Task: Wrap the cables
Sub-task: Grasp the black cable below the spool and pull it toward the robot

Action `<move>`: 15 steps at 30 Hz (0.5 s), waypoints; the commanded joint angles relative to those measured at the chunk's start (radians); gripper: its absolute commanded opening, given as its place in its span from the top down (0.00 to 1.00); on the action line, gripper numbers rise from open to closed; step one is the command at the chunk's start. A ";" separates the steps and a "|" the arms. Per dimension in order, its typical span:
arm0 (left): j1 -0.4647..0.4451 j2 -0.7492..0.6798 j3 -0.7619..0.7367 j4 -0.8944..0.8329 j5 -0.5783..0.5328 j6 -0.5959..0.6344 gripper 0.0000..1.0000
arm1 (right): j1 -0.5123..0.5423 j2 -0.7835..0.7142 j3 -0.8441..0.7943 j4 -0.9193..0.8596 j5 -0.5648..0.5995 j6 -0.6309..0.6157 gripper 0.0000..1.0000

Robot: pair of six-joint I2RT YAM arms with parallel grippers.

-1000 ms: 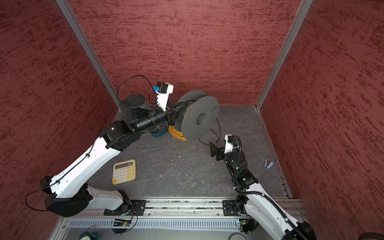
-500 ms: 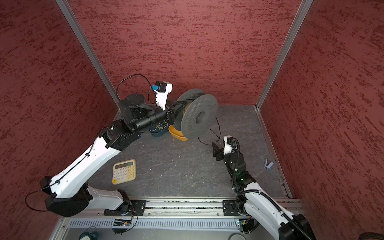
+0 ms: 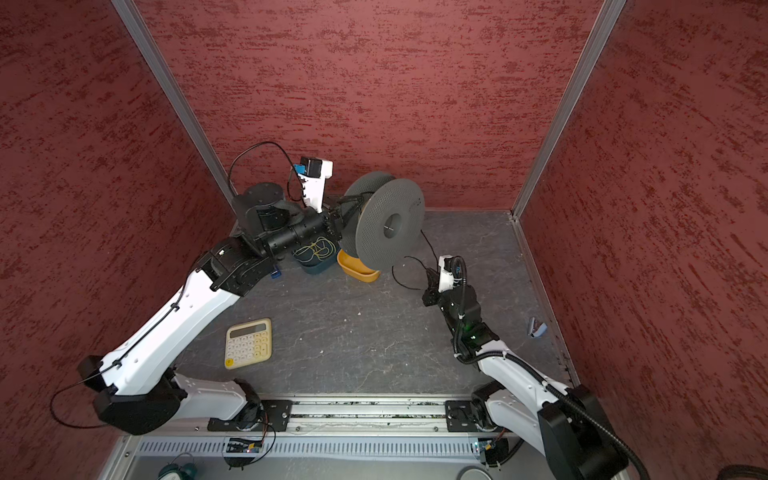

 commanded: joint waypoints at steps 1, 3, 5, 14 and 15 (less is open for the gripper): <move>0.028 0.003 0.002 0.101 -0.040 -0.065 1.00 | 0.029 0.039 0.042 -0.046 0.006 0.025 0.97; 0.037 0.020 0.001 0.099 -0.081 -0.075 1.00 | 0.060 0.072 0.073 -0.094 0.007 0.021 1.00; 0.050 0.038 -0.003 0.098 -0.111 -0.091 1.00 | 0.112 0.103 0.093 -0.120 0.051 0.006 1.00; 0.062 0.147 -0.010 0.118 -0.282 -0.090 1.00 | 0.337 0.179 0.169 -0.172 0.148 -0.034 1.00; 0.063 0.161 -0.011 0.120 -0.294 -0.086 1.00 | 0.354 0.179 0.181 -0.173 0.119 -0.028 1.00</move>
